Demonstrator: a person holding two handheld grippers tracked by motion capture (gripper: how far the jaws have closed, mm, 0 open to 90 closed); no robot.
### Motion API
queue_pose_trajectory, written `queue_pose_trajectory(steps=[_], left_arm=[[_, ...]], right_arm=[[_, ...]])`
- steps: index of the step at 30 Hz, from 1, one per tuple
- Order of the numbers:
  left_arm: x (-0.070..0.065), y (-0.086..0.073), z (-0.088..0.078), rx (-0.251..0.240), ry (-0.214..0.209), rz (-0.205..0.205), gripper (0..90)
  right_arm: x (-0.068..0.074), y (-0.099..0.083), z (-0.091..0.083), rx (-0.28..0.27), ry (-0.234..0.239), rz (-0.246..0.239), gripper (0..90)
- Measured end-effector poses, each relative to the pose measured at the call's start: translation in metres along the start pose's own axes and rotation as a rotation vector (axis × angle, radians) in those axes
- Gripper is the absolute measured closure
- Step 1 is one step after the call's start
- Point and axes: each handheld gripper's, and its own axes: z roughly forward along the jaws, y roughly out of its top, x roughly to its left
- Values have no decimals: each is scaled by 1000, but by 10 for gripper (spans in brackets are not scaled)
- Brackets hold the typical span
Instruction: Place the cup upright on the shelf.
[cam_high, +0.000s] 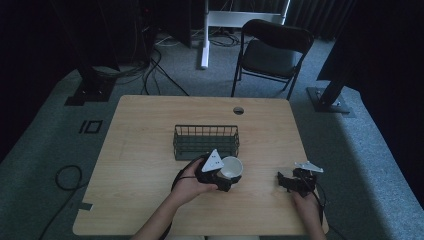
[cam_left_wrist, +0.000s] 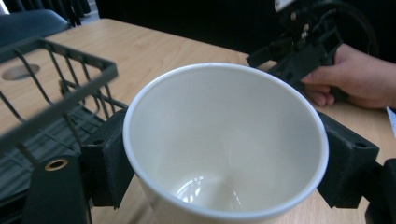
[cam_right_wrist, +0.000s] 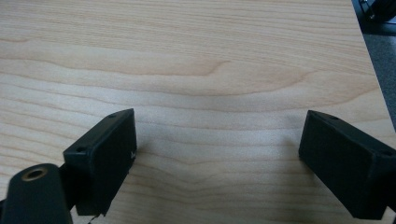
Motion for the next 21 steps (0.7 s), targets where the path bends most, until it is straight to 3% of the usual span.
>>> queue_pose_trajectory(steps=[6,14,16,21], left_arm=[[2,13,-11,6,-1,2,199],[9,31,-24,-38,33,-9,199],[11,35,-27,-37,42,13,199],[19,50,-37,-68,64,11,199]], right_arm=[[0,0,0,0,0,1,108],[0,0,0,0,0,1,108],[0,0,0,-1,-1,-2,108],[0,0,0,0,0,1,108]])
